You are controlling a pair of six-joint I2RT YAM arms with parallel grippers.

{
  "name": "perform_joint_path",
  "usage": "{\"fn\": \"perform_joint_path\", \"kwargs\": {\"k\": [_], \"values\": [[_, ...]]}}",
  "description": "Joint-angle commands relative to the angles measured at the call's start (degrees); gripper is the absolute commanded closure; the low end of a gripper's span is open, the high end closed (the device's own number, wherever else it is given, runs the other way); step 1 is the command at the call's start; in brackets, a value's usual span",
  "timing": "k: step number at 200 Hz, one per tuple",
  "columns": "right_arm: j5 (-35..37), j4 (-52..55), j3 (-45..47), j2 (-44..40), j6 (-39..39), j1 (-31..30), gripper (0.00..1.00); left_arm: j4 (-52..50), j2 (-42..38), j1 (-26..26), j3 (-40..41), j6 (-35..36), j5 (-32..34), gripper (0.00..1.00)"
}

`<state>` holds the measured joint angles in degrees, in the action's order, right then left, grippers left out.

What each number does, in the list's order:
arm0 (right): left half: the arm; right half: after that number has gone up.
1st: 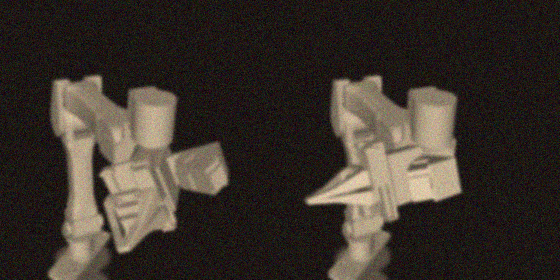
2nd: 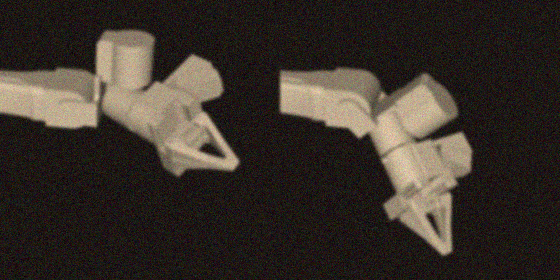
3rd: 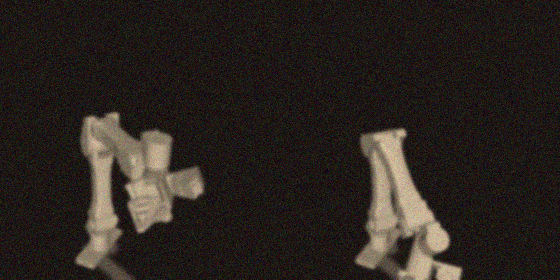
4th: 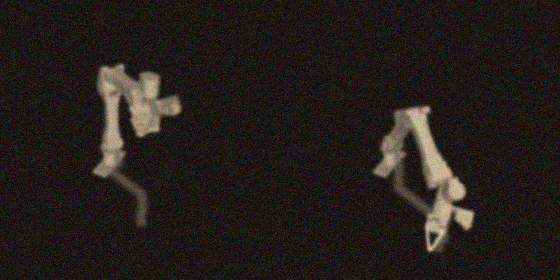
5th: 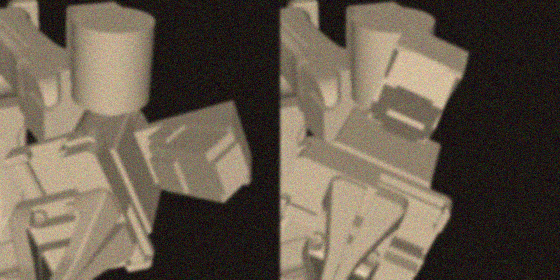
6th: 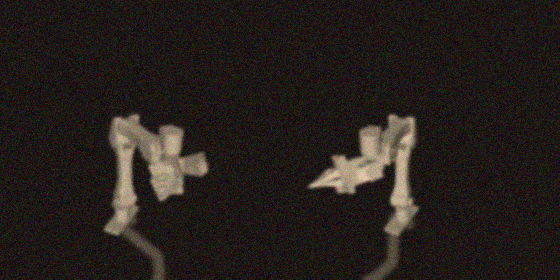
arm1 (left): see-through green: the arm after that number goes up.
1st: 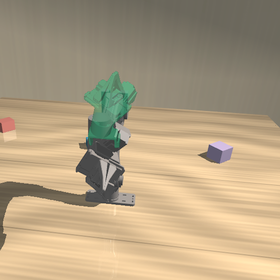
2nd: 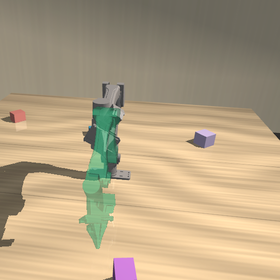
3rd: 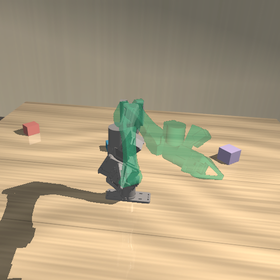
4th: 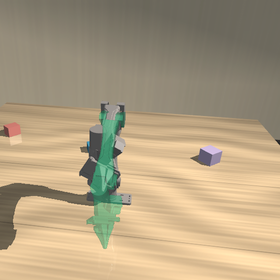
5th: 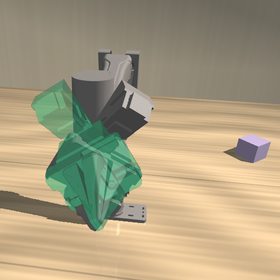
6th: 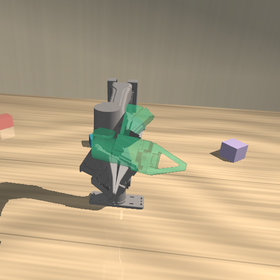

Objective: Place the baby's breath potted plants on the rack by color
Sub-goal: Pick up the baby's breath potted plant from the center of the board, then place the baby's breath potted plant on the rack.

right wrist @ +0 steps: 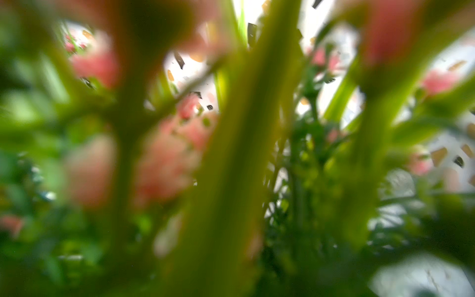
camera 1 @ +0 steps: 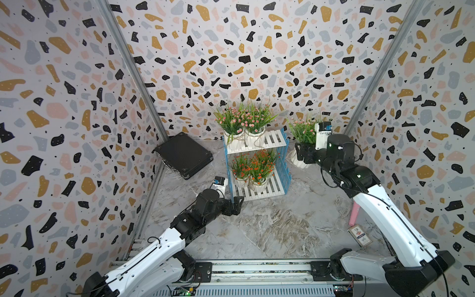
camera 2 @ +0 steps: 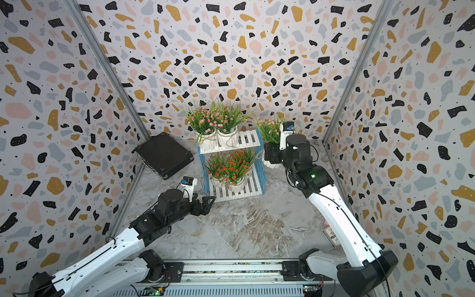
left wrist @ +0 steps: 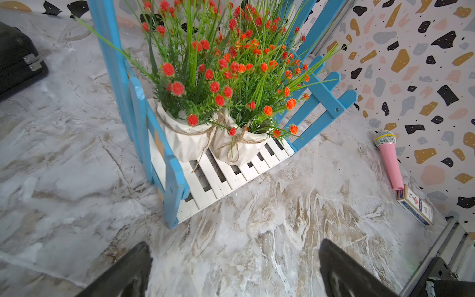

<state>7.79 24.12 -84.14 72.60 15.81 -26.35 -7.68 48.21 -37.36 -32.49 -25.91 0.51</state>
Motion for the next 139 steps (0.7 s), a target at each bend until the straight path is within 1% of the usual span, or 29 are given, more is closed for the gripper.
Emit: {"fn": "perform_joint_path", "kwargs": {"k": [1, 19, 53, 97, 139], "values": [[-2.37, 1.02, -9.50, 5.72, -3.00, -0.01, 0.27, 0.42, -1.24, -0.33, -0.47, 0.79, 0.19, 0.00], [-4.86, 1.80, -16.41, 11.47, -3.37, 0.00, 0.28, -0.48, -2.15, -0.43, -0.64, 0.78, 0.43, 0.00], [-6.34, -0.26, -24.00, 17.98, -2.82, 0.05, 0.29, -2.42, -4.45, -0.51, -0.38, 0.70, 0.98, 0.00], [-7.26, -2.16, -29.15, 22.93, -2.70, 0.04, 0.29, -4.53, -5.50, -0.69, -0.71, 0.56, 1.42, 0.00], [-8.14, -5.27, -31.28, 26.59, -1.87, 0.03, 0.29, -4.88, -5.75, -0.70, -0.98, 0.63, 1.60, 0.00]]}}
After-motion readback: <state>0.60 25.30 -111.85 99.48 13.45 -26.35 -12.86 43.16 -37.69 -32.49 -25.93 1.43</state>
